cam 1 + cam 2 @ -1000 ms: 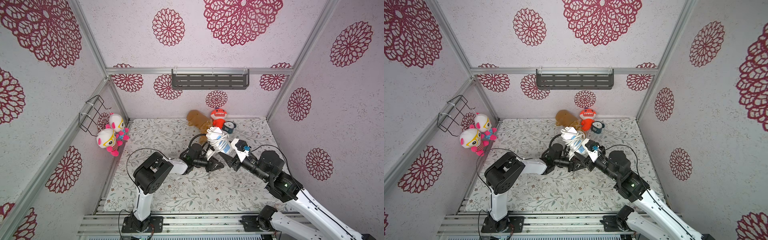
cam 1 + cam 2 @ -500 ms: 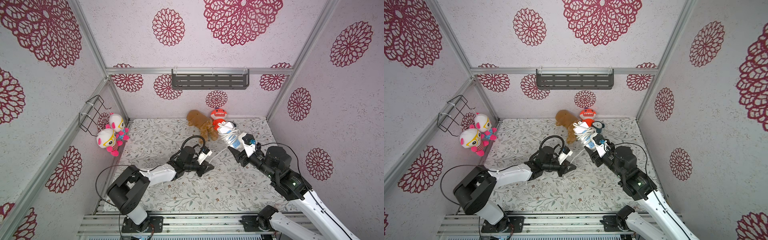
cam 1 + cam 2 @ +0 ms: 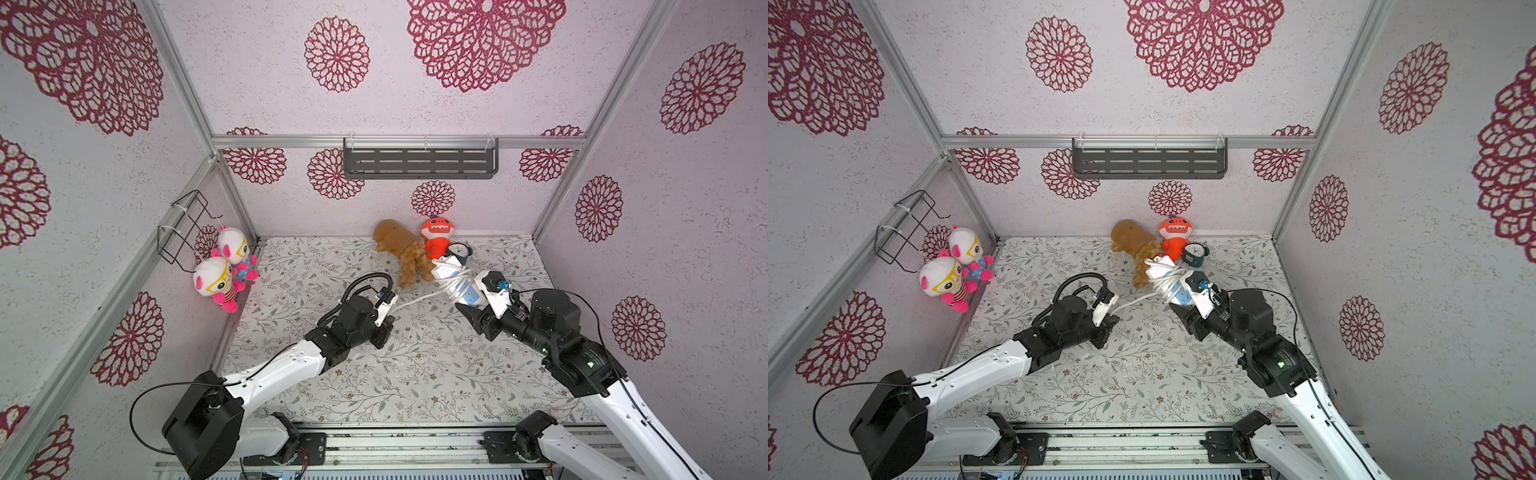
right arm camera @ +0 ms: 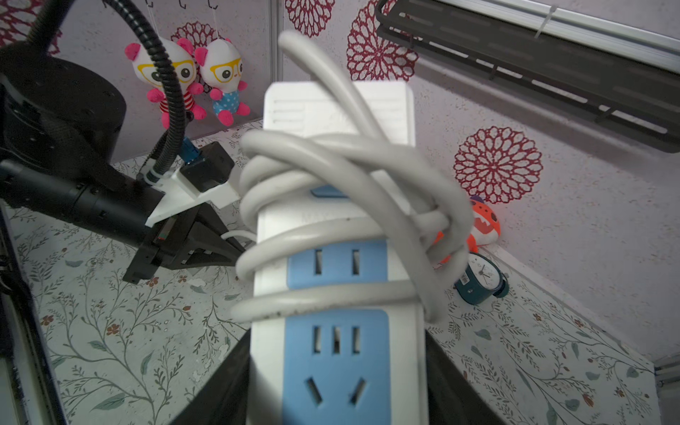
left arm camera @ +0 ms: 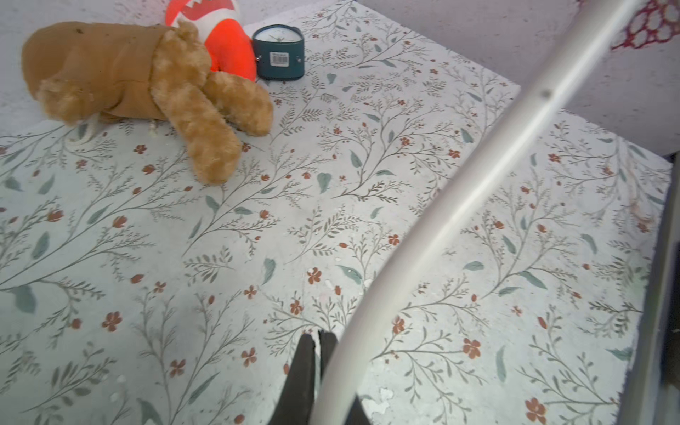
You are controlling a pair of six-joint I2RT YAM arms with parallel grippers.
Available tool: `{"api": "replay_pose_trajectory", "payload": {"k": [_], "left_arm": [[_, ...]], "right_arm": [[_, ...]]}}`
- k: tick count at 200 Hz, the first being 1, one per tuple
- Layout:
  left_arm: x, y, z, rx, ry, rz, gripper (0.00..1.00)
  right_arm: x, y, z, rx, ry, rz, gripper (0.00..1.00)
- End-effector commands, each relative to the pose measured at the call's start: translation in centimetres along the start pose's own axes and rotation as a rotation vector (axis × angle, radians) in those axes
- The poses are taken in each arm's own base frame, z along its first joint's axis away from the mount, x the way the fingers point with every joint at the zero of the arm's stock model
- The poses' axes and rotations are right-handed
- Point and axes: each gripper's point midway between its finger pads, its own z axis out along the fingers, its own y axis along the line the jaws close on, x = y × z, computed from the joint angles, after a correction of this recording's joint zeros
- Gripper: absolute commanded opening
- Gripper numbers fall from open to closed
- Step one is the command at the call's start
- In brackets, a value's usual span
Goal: Wrap the cord around the power strip
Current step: Wrap the power cord around the power strip.
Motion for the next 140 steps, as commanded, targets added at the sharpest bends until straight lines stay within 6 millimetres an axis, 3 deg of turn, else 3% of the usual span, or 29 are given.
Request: {"api": "replay_pose_trajectory", "payload": {"k": [1, 39, 90, 108, 140], "left_arm": [[2.1, 2.5, -0.6, -0.122, 0.087, -0.002, 0.0], [0.5, 1.0, -2.9, -0.081, 0.038, 0.039, 0.0], [-2.7, -6.6, -6.7, 0.195, 0.029, 0.304, 0.0], [-3.8, -7.9, -7.8, 0.221, 0.042, 0.392, 0.0], [-7.3, -8.4, -10.3, 0.208, 0.009, 0.565, 0.0]], "right_arm": [[-4.1, -1.7, -1.6, 0.079, -0.13, -0.004, 0.0], [-2.4, -4.1, -1.2, 0.194, -0.049, 0.007, 0.0], [1.4, -7.5, 1.3, 0.288, 0.101, 0.088, 0.0], [2.9, -7.4, 2.4, 0.268, 0.16, 0.091, 0.0], [5.0, -5.6, 3.8, 0.154, 0.221, 0.08, 0.0]]}}
